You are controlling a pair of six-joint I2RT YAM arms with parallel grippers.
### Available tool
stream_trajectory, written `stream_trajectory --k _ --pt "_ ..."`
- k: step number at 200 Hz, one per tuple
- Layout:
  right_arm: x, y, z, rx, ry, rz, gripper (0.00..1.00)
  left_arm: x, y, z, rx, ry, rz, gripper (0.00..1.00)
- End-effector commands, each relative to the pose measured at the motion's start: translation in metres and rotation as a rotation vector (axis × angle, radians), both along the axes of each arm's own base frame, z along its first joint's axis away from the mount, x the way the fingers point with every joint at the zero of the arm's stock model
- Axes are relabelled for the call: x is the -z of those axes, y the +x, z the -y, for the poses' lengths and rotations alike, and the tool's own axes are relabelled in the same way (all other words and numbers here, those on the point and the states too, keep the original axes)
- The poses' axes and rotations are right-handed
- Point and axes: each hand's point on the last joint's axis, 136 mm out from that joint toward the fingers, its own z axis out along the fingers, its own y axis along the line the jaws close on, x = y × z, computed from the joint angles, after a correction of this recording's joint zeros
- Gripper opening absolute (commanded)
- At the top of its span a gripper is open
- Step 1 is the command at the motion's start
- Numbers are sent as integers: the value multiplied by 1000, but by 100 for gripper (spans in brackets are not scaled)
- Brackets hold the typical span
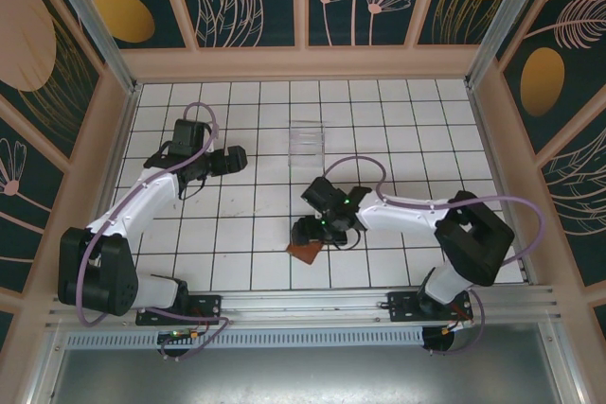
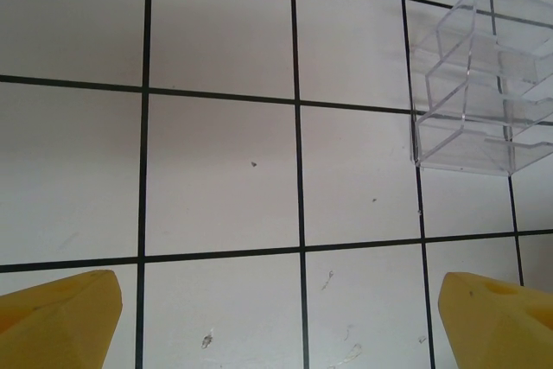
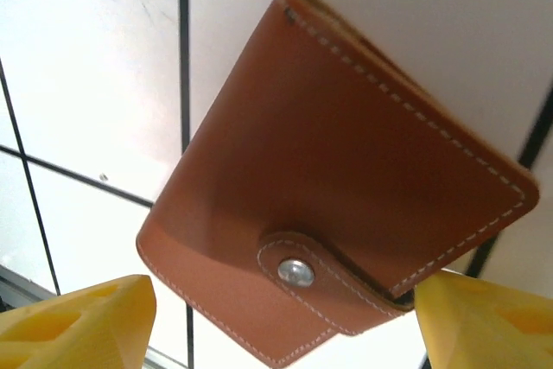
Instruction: Take the credit cards out of the card holder
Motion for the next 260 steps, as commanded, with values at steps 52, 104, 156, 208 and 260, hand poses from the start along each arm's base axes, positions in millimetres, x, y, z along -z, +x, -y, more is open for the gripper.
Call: stream_trajectory --k 52,104,156,208,260 --pt "11 38 -23 58 -176 100 81 7 -15 2 3 -21 -15 95" --pt "23 39 -32 49 -295 114 83 0 -12 -1 0 2 7 96" --pt "17 64 -40 122 -279 154 73 -2 -11 -1 -6 -4 13 96" --pt "10 118 -45 319 -210 162 71 -1 -8 -12 -82 20 25 95" --pt "12 148 -54 342 -215 169 74 3 -6 -7 -96 -7 12 95"
